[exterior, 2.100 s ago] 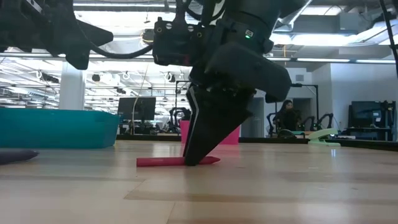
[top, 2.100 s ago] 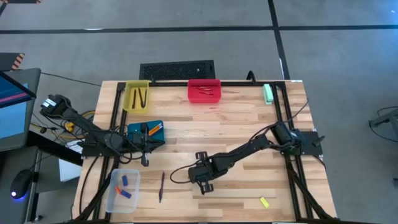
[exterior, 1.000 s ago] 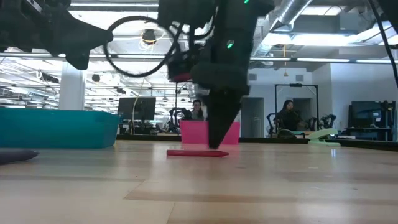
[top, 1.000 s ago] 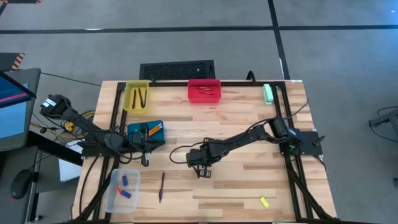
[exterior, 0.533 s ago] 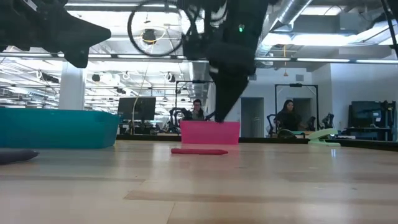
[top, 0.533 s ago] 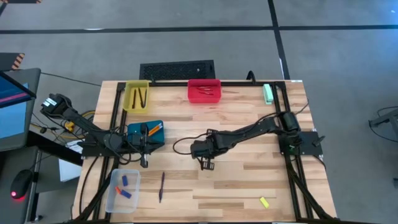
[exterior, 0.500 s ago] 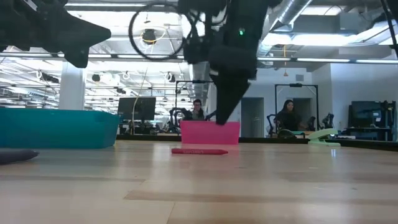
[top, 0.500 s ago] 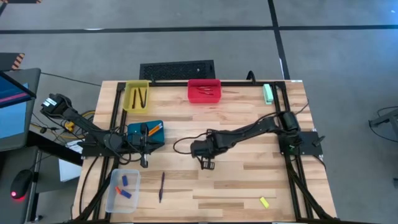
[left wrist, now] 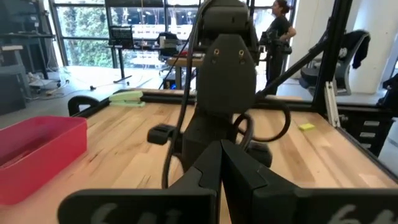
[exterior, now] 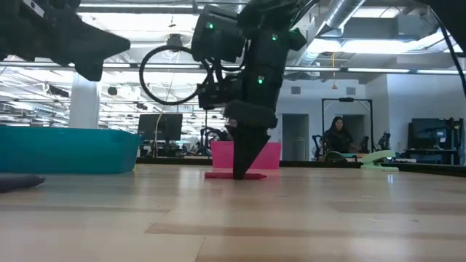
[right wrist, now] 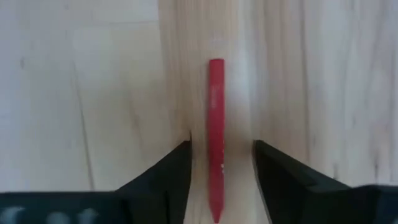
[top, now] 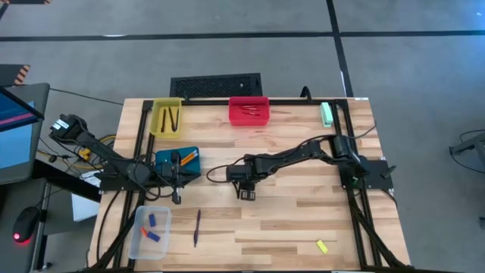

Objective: Sort crayons/erasers/pens/pencils in bins
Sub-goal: Put the red crayon into the red bin

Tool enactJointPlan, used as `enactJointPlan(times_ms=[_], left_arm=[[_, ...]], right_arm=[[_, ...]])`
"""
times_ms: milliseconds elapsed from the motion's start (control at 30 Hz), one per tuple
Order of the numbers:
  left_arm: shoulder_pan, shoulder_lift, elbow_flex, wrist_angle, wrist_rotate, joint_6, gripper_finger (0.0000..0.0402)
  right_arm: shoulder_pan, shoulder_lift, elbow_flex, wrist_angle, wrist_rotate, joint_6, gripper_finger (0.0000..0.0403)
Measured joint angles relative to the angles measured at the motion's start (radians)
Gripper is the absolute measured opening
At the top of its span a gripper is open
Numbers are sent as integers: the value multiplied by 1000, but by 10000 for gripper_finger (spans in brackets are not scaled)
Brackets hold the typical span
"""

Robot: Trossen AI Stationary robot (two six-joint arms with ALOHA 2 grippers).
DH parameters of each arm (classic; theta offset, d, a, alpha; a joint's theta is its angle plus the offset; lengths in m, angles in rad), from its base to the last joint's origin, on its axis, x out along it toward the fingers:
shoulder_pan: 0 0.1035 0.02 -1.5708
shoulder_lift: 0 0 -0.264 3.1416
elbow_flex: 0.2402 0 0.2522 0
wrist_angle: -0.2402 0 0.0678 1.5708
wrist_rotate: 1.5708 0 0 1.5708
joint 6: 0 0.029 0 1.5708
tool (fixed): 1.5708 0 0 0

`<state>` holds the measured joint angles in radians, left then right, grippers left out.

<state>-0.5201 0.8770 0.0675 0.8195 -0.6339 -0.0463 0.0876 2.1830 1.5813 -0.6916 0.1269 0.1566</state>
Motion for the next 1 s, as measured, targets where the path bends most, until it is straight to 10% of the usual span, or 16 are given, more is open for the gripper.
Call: enactJointPlan(times_ms=[500,1000], left_arm=[[1,0,0,0,-3,0,0],[1,0,0,10,-2,-2,0]], right_arm=[[-13,11,-1,1,-41,-8,70],[-13,11,-2,-23,-55,0,70]])
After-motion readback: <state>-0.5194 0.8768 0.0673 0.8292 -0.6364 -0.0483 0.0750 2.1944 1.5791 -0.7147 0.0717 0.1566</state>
